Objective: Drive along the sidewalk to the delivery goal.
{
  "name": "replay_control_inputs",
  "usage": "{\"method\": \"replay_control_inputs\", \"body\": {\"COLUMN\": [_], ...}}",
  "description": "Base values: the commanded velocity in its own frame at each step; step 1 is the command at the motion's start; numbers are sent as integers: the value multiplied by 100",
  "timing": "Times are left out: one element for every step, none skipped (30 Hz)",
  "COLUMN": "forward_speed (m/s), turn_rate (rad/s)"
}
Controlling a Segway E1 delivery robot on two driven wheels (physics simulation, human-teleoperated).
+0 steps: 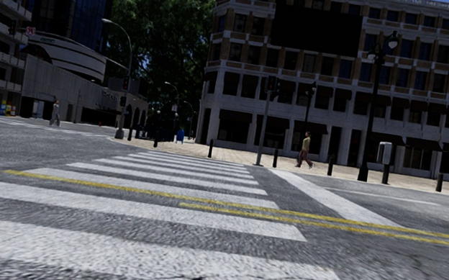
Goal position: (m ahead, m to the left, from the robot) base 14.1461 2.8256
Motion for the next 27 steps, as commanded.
{"method": "replay_control_inputs", "body": {"forward_speed": [159,159,159,159,159,159,159,159,159,159,159,159,159,159,159,159,159,159,159,159,159,159,159,159,159,159,159], "turn_rate": [0,0,0,0,0,0,0,0,0,0,0,0,0,0,0,0,0,0,0,0,0,0,0,0,0,0,0]}}
